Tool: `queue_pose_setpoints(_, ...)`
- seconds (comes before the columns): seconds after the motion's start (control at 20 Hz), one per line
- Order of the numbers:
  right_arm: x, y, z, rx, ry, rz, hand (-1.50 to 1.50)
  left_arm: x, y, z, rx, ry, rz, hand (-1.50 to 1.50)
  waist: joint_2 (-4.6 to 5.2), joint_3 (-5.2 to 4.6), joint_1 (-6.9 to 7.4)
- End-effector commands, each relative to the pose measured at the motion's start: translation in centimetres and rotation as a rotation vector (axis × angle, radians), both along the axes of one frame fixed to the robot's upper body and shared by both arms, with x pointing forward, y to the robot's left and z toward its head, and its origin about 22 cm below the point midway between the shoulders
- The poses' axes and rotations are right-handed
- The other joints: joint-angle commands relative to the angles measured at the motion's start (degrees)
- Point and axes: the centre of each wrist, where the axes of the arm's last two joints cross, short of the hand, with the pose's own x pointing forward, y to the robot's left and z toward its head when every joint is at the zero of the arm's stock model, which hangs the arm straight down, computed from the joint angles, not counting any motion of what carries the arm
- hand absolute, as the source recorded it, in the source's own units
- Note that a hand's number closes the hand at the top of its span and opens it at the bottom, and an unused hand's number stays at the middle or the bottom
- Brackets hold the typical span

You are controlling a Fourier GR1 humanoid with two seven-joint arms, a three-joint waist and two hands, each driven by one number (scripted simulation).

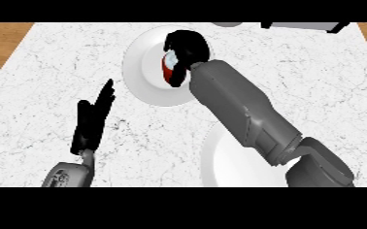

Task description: Pick the can from the plate and place it in the plate

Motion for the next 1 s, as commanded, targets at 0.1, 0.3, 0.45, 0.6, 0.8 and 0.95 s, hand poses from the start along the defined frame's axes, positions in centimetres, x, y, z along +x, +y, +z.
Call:
queue_pose_setpoints(0.1, 0.9, -1.8, -1.5, 0.035, 0.104, 0.12, -1.5, -0.6, -0.8, -1.0, 0.004, 0.017, 0.012, 0.0, 0.07, 0.04, -0.54)
queue_pose_setpoints(0.3, 1.0, -2.0, -1.2, 0.241, 0.019, 0.215, -1.5, -0.2, 0.5, -0.2, -0.005, -0.005, 0.015, 0.0, 0.14, 0.1, -1.0)
queue_pose_setpoints(0.45, 0.7, -2.1, -0.3, 0.532, -0.043, 0.179, -1.5, 0.2, 1.4, 0.3, -0.014, 0.006, 0.032, 0.0, -0.24, 0.2, -1.7)
queue_pose_setpoints(0.6, 1.2, -3.0, 0.2, 0.754, -0.036, 0.156, -1.5, 0.2, 0.7, -0.4, 0.006, 0.001, 0.039, 0.0, -0.19, 0.18, -2.4)
queue_pose_setpoints(0.8, 1.9, -4.0, -0.2, 0.88, 0.015, 0.148, -1.5, -1.1, 1.0, -2.1, 0.007, 0.017, 0.051, 0.0, -0.41, 0.07, -2.39)
queue_pose_setpoints(0.95, 2.3, -5.4, -1.7, 0.895, 0.042, 0.18, -1.5, -1.8, 1.5, -2.0, -0.02, 0.023, 0.043, 0.0, -0.46, 0.07, -2.55)
